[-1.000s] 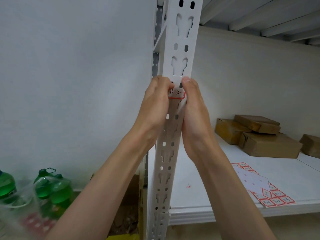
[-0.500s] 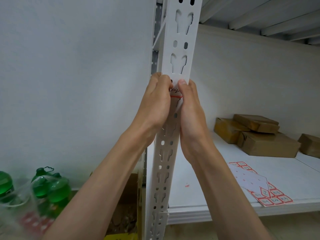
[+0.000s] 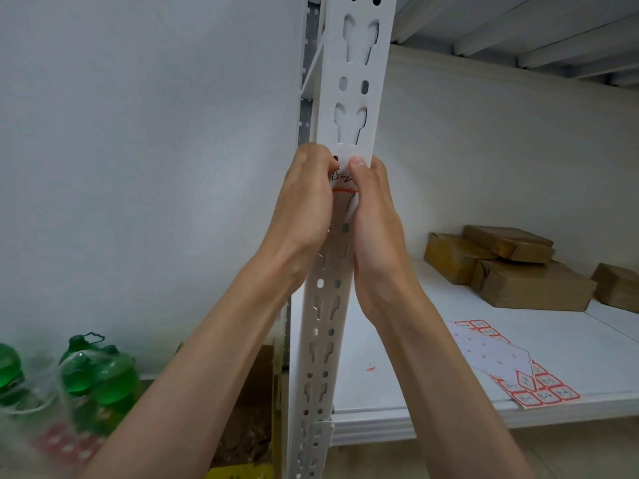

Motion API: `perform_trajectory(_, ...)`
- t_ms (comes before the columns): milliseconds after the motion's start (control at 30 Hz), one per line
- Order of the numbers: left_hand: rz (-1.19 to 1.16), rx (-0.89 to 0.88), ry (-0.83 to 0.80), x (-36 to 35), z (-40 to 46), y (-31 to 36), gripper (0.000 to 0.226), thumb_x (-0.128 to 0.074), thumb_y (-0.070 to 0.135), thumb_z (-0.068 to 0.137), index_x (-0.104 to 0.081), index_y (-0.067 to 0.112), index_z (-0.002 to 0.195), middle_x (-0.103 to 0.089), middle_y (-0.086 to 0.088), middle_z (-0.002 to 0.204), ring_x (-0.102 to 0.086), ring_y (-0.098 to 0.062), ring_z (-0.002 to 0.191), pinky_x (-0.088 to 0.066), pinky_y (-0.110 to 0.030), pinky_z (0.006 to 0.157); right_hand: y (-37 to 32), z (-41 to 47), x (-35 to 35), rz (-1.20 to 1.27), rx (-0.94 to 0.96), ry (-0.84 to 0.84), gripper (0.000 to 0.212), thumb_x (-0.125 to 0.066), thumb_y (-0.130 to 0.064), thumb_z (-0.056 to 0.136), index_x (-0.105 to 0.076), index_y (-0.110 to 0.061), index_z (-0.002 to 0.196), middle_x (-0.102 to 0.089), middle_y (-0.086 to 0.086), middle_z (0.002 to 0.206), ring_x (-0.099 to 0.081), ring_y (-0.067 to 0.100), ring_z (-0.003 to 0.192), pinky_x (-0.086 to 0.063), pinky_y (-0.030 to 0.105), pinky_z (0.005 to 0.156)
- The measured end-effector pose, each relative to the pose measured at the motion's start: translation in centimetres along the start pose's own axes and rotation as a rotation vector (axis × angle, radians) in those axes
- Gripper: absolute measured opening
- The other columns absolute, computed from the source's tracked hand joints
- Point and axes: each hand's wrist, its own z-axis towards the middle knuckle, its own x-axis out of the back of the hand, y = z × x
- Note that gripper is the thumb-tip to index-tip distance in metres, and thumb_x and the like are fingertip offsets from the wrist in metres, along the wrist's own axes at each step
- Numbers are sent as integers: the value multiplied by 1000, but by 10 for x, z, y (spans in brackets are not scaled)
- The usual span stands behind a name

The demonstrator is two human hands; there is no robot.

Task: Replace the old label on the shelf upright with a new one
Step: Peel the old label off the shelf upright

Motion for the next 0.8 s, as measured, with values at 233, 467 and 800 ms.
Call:
perform_trajectory(233, -27, 3, -27, 1, 0, 2, 24, -37, 15, 99, -46, 17, 77, -53, 7, 73, -50, 1, 53, -42, -13, 49, 0, 0, -1, 9, 13, 14, 28, -38, -37, 107, -56, -22, 122, -68, -12, 95, -65, -4, 85, -50, 20, 75)
perform_trajectory(467, -18, 8, -20, -1, 0, -1, 21, -42, 30, 95, -56, 14, 92, -59, 0, 91, -57, -10, 75, -44, -25, 64, 1, 0, -1, -6, 12, 8, 28, -37, -39, 107, -56, -25, 123, -68, -17, 91, -65, -8, 80, -51, 10, 65)
perform_trajectory(800, -26, 2, -39, 3, 1, 2, 18, -38, 13, 98, -49, 14, 84, -55, 7, 71, -54, -1, 57, -44, -16, 50, 1, 0, 0, 4, 11, -3, 27, -37, -37, 107, -55, -23, 121, -68, -11, 98, -66, -6, 83, -54, 12, 70)
